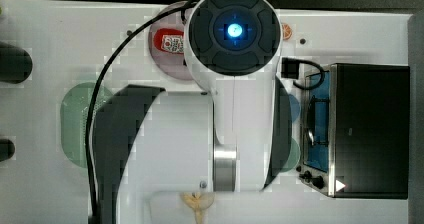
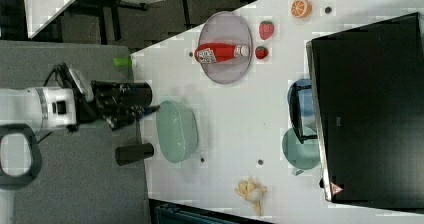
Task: Drag strainer left to right.
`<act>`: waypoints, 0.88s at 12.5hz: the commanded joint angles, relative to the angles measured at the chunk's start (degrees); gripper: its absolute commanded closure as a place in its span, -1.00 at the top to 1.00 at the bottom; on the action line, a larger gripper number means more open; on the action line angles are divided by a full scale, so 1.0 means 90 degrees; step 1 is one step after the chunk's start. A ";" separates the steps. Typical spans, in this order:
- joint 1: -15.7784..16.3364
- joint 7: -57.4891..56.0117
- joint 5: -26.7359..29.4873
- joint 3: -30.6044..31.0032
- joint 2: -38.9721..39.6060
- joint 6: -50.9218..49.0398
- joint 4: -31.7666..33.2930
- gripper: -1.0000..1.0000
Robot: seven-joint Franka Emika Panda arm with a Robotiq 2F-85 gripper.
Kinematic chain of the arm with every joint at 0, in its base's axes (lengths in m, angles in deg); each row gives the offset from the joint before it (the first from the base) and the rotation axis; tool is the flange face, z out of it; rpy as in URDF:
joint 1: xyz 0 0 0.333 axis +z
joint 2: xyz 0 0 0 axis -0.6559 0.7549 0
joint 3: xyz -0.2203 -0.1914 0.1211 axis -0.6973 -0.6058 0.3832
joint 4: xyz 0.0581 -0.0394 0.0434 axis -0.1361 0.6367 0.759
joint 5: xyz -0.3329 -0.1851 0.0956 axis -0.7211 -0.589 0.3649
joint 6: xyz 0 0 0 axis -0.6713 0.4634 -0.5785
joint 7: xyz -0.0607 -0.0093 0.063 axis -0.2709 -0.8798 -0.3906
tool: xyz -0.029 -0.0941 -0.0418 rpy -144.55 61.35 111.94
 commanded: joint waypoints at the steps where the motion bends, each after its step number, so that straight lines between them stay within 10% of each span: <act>1: -0.0136 0.0169 -0.0020 0.0066 -0.2563 -0.1042 0.1637 0.59; 3: -0.0099 0.0170 0.0001 0.0169 -0.2547 -0.0981 0.1636 1.00; 11: 0.0155 0.2058 0.0281 0.2388 -0.1298 0.0236 0.1720 1.00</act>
